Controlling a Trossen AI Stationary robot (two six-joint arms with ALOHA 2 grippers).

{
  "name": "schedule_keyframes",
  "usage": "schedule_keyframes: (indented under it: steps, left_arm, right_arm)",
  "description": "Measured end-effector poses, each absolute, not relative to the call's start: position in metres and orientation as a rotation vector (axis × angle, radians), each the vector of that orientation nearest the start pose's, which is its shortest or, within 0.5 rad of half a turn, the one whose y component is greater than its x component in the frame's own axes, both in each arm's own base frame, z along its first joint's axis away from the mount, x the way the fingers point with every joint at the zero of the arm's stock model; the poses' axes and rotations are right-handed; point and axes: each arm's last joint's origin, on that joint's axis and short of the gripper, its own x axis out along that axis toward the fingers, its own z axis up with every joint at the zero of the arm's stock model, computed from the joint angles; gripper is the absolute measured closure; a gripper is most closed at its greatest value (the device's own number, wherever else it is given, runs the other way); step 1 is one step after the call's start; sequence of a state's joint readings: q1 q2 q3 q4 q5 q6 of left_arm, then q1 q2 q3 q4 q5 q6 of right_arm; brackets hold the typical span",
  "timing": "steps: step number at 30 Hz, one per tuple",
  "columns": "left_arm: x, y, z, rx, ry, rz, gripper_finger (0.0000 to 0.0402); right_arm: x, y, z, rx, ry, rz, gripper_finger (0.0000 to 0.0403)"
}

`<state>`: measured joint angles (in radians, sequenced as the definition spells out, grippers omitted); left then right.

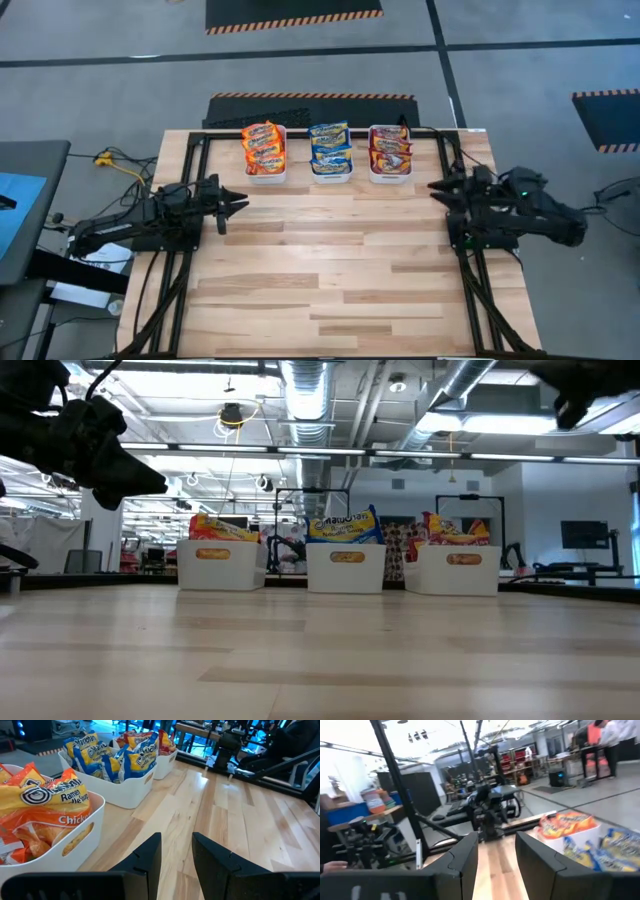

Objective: Sort Maruchan noodles
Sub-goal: Return to Home Position

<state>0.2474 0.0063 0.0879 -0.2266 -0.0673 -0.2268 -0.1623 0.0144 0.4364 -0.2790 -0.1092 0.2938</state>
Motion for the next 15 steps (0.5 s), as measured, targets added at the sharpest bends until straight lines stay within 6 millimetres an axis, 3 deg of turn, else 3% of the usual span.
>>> schedule_keyframes:
  steps: [15]
  left_arm:
    - [0.088, 0.024, 0.171, -0.24, 0.109, 0.33, 0.0306]
  right_arm:
    - [0.08, -0.005, 0.215, 0.276, -0.011, 0.066, 0.0246]
